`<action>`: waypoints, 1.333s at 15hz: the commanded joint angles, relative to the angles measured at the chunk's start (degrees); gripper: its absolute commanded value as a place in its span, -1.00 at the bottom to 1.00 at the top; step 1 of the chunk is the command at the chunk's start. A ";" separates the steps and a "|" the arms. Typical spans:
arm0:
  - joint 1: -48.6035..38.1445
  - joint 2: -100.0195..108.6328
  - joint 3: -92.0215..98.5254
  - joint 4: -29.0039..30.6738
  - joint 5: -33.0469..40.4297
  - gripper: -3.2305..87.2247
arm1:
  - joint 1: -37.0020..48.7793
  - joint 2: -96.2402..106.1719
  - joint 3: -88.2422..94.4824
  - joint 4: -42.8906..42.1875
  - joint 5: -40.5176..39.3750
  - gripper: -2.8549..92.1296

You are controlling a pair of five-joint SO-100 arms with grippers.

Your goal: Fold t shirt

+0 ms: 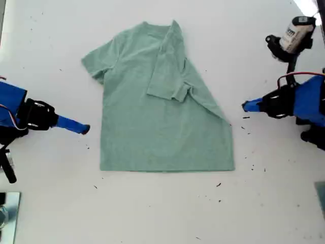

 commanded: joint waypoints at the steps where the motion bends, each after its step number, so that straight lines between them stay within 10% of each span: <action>1: -2.99 0.53 0.18 -1.32 -26.02 -0.93 | -3.60 0.26 3.43 0.35 43.77 -0.94; 5: -2.64 0.53 0.18 0.18 -10.90 -0.93 | -3.34 0.26 3.43 0.35 42.80 -0.94; 14: -9.32 -13.62 -16.35 -6.86 -4.22 -0.93 | -4.04 0.26 3.43 0.35 41.04 -0.94; 20: -34.28 -67.85 -72.69 22.15 23.55 -0.93 | -4.48 0.26 3.43 0.26 40.52 -0.94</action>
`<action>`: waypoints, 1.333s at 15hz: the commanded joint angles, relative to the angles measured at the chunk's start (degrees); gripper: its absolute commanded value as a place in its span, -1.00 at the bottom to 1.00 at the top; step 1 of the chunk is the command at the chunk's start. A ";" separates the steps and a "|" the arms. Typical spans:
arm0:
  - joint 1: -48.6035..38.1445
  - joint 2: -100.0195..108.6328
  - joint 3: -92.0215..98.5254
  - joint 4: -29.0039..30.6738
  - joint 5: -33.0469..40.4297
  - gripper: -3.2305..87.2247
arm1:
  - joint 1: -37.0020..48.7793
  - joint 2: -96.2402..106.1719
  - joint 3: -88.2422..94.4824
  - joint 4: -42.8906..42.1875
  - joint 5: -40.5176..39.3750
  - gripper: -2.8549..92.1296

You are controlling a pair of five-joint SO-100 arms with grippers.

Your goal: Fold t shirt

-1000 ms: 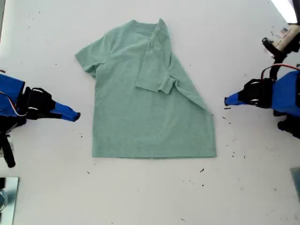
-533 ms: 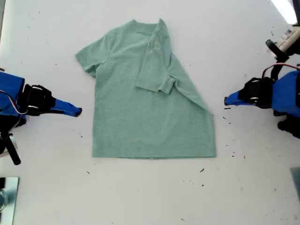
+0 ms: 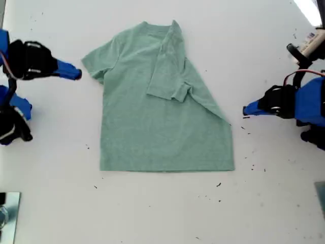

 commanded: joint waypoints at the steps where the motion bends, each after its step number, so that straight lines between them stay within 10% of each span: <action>1: -10.55 -17.40 -18.81 9.93 10.81 -0.93 | -0.62 -0.18 3.43 0.26 -0.62 -0.94; 3: -15.91 -27.69 -26.72 14.33 16.87 -0.93 | -0.53 -0.18 3.43 0.26 -0.79 -0.94; 5: -18.81 -32.26 -28.39 15.82 18.02 -0.33 | -0.70 -0.18 3.43 0.26 -0.79 -0.94; 9: -22.06 -34.10 -27.42 14.85 19.51 -0.27 | -0.53 -0.18 3.43 0.26 -1.23 -0.94; 20: -30.76 -46.14 2.20 -16.61 20.04 -0.33 | -1.93 -0.18 3.43 0.26 -2.55 -0.94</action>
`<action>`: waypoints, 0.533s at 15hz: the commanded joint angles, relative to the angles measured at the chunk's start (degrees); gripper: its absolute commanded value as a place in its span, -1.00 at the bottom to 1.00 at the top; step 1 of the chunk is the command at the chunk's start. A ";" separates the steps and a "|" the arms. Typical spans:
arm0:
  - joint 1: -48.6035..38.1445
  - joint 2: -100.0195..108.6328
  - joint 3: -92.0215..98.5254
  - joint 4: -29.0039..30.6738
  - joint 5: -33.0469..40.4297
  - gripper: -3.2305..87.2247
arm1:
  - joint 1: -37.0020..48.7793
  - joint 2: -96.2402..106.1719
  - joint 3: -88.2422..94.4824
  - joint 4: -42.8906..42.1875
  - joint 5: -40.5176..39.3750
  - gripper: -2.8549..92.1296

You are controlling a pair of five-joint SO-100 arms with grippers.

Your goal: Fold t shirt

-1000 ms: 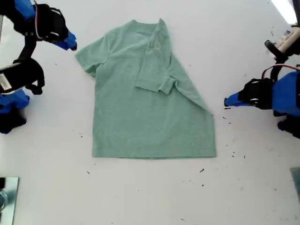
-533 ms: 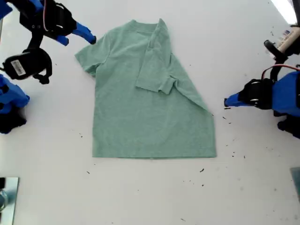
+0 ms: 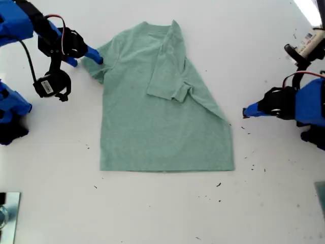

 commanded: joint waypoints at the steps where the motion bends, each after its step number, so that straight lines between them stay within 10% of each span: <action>1: -0.18 -2.02 0.97 -4.13 0.09 -0.46 | -0.44 -0.26 3.43 0.26 -1.32 -0.94; 3: 2.20 -0.79 -1.41 -4.48 0.26 -0.93 | -0.26 -0.26 3.43 0.26 -1.32 -0.94; 8: 12.22 8.70 -28.56 5.45 2.46 -0.93 | -0.26 -0.26 3.43 0.26 -0.70 -0.94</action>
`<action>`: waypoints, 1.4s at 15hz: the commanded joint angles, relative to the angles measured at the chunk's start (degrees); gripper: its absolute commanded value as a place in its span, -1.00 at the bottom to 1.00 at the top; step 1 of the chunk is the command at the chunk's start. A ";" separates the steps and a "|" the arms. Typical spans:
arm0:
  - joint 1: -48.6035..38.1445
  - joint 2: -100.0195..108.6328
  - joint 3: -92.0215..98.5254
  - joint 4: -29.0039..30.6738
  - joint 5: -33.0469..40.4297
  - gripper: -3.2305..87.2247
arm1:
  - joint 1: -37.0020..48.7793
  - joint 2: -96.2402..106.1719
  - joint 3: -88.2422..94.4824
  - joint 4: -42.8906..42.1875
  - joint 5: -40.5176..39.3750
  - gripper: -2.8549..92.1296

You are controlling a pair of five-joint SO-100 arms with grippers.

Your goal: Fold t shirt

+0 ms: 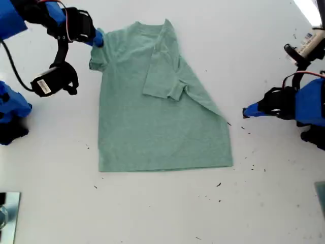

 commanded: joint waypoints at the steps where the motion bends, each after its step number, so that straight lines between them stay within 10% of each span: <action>1: 4.48 -0.09 -15.21 3.25 2.46 -0.93 | -0.26 -0.26 3.43 0.26 -0.18 -0.94; 10: 20.48 -40.34 -47.81 -3.52 1.14 -0.93 | -0.70 -0.26 3.43 0.26 0.79 -0.94; 15: 18.81 -35.60 -56.07 -0.35 0.70 -0.40 | -0.79 -0.26 3.43 0.26 0.70 -0.94; 18: 14.15 -15.21 -35.51 2.20 1.23 -0.69 | -1.14 -0.26 3.43 0.26 0.44 -0.94; 21: 19.16 16.08 15.64 -14.68 -8.44 -0.93 | -0.70 -0.26 3.43 0.26 -2.90 -0.94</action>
